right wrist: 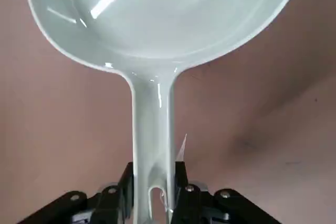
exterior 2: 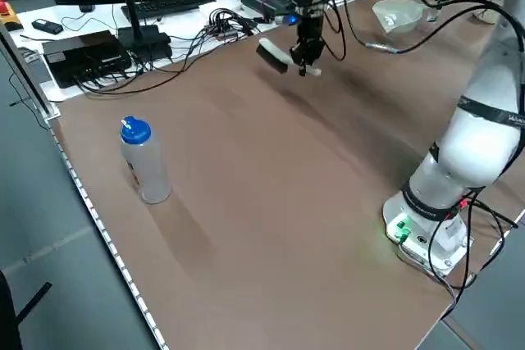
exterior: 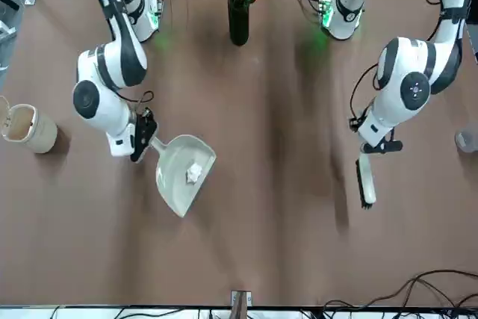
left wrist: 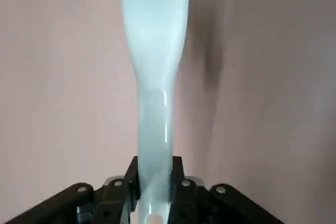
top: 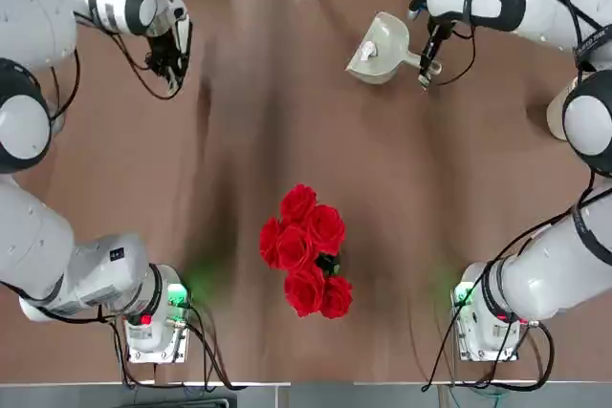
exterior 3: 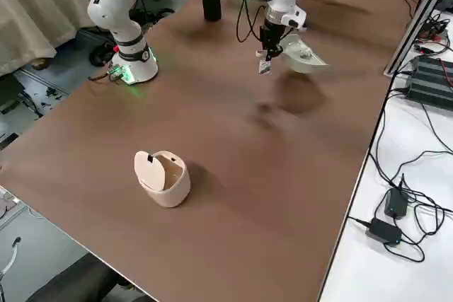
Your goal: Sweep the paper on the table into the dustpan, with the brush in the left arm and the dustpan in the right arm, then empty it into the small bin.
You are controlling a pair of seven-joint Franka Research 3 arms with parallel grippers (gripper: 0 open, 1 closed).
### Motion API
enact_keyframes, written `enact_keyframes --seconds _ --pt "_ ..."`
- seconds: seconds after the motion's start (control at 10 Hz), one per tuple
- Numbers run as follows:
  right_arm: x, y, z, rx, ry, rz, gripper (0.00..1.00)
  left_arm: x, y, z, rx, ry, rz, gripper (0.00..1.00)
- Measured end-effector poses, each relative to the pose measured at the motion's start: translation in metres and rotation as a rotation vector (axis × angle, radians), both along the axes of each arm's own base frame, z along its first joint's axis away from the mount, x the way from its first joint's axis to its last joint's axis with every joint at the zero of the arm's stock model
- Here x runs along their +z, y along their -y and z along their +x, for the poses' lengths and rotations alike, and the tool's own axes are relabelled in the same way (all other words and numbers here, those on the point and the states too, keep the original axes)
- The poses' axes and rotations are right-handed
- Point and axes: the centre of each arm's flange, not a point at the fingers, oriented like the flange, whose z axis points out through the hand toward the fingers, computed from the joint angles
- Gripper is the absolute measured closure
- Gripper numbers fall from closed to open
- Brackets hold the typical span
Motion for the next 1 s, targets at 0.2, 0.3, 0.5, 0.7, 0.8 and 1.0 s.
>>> enact_keyframes --seconds 0.2,0.3,0.5,0.7,0.8,1.0 --pt "0.0 0.021 0.006 -0.143 -0.001 -0.014 0.67 -0.031 -0.013 -0.019 -0.009 -0.002 -0.013 0.74" --pt "0.001 0.027 0.008 -0.226 0.004 -0.022 0.67 -0.044 -0.019 -0.026 -0.001 -0.002 -0.019 0.74" --pt "0.007 0.035 0.013 -0.403 0.027 -0.033 0.67 -0.059 -0.031 -0.031 0.023 -0.013 -0.028 0.74" --pt "0.019 0.043 0.016 -0.569 0.044 -0.039 0.67 -0.071 -0.035 -0.03 0.028 -0.016 -0.043 0.74" --pt "0.028 0.052 0.017 -0.645 0.052 -0.038 0.67 -0.077 -0.036 -0.029 0.027 -0.021 -0.052 0.74" --pt "0.039 0.071 0.019 -0.802 0.057 -0.042 0.67 -0.088 -0.037 -0.021 0.033 -0.023 -0.071 0.74"
